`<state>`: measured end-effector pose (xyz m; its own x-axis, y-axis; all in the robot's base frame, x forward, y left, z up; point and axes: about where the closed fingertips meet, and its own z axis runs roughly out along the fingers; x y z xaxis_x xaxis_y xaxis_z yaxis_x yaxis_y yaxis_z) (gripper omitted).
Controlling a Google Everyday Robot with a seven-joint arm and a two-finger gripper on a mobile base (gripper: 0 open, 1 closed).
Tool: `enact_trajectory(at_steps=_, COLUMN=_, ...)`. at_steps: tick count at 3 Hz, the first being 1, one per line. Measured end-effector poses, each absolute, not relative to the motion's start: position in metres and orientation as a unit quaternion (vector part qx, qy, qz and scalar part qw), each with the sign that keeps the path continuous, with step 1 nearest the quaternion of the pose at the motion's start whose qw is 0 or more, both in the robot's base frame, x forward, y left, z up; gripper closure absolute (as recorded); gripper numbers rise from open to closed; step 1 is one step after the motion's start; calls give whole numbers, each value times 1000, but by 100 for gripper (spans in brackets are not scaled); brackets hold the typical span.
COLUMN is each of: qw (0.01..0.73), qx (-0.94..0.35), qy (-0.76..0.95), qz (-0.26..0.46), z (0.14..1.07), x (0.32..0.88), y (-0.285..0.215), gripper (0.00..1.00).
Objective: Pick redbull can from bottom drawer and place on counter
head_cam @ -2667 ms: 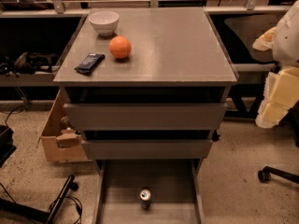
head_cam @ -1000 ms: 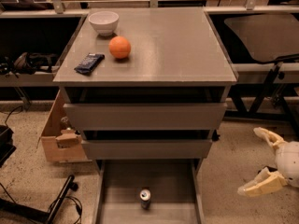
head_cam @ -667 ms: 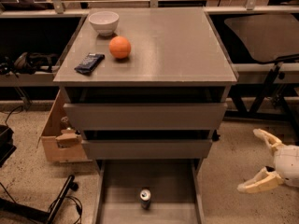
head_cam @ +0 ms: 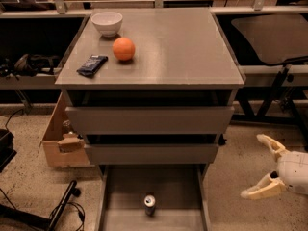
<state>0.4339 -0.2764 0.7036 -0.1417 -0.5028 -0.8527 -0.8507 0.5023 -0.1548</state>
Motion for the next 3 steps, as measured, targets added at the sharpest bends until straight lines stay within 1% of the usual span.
enact_trajectory(at_steps=1, qw=489, qx=-463, qy=708, qz=213, z=674, x=452, y=-242, gripper=0)
enact_trajectory(at_steps=3, qw=529, qx=-473, qy=646, qz=282, z=543, x=500, y=-128, gripper=0)
